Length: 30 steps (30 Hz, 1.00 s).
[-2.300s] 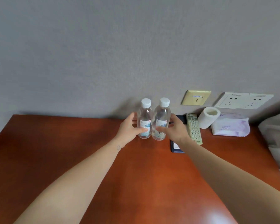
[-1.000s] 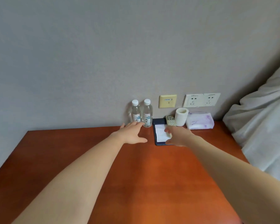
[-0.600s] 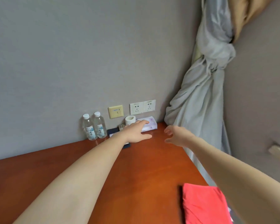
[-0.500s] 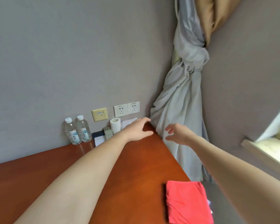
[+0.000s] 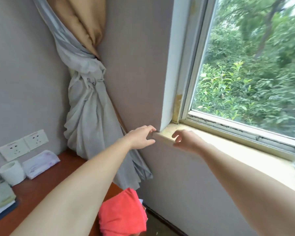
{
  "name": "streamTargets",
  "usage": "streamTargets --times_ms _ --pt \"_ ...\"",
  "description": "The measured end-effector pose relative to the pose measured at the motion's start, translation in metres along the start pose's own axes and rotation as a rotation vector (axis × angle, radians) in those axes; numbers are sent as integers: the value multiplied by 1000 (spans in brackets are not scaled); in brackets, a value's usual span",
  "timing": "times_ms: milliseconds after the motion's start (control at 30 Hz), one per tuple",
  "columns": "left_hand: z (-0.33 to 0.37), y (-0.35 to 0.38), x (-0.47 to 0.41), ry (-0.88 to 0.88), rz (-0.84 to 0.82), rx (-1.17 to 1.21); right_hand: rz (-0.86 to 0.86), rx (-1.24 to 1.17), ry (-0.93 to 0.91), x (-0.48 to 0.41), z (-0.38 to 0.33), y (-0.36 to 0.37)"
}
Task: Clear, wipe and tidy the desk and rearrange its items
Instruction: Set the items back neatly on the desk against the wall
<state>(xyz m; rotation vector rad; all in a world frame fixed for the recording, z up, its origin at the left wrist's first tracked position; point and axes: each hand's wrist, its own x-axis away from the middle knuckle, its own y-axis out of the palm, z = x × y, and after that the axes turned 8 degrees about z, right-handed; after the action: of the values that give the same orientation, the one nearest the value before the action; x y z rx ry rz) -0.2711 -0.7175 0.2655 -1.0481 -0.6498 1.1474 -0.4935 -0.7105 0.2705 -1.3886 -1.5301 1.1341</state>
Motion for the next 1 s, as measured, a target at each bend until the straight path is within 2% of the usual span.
streamTargets --times_ms 233,567,800,1000 --pt "101 49 -30 328 -139 21 108 -68 338 95 94 -21" --pt "226 122 -2 702 -312 58 248 -58 739 254 149 -30" --pt "289 148 1 832 -364 38 364 -76 915 305 183 -45" --pt "326 167 -19 802 -335 62 373 -72 934 305 222 -56"
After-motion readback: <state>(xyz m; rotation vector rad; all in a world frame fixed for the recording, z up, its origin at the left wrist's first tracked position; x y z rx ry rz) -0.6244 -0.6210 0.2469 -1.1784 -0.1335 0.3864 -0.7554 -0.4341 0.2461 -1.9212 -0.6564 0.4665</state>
